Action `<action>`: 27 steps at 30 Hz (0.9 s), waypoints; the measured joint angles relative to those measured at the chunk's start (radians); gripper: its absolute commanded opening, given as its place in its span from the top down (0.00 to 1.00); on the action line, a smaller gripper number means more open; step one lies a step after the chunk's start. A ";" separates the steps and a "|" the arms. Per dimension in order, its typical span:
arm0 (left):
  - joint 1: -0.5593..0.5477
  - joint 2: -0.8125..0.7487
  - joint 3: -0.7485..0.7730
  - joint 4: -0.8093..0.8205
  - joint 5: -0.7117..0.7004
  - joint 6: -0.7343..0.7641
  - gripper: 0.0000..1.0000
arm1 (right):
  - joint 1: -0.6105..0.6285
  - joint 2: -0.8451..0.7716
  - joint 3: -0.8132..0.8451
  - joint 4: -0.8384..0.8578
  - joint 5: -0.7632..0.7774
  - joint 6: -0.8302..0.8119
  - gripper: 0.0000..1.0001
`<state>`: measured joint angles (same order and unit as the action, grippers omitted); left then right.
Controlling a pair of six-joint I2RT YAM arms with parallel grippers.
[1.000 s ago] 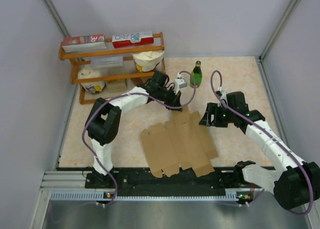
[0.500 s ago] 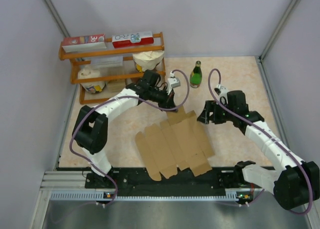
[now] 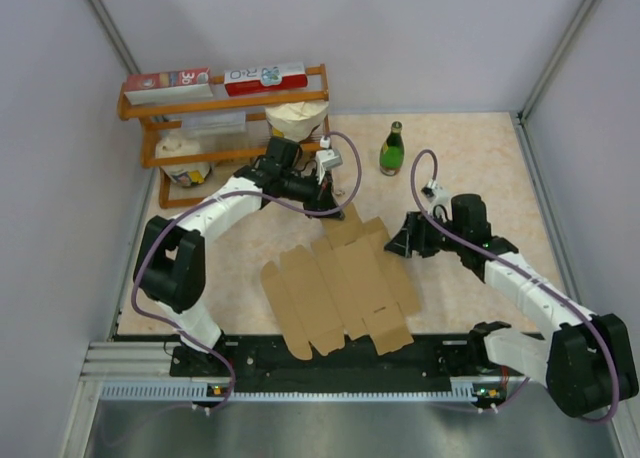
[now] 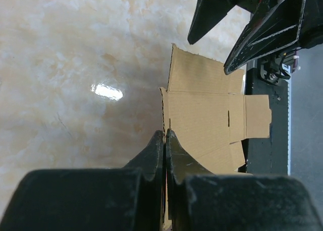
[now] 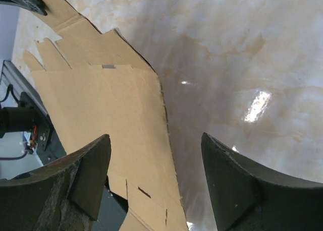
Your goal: Fold the paper box
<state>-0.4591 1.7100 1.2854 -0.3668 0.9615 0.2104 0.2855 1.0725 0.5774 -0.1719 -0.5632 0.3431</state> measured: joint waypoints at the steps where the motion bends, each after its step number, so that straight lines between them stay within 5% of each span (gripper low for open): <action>1: 0.000 0.000 -0.002 0.001 0.005 -0.001 1.00 | 0.000 0.001 -0.007 0.018 -0.010 0.002 0.29; 27: 0.022 -0.011 -0.043 0.114 0.053 -0.080 1.00 | 0.000 0.047 -0.091 0.243 -0.168 0.080 0.38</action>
<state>-0.4374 1.6989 1.2419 -0.2527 1.0149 0.1307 0.2852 1.1194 0.4862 0.0708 -0.7311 0.4236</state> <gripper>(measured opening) 0.013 0.633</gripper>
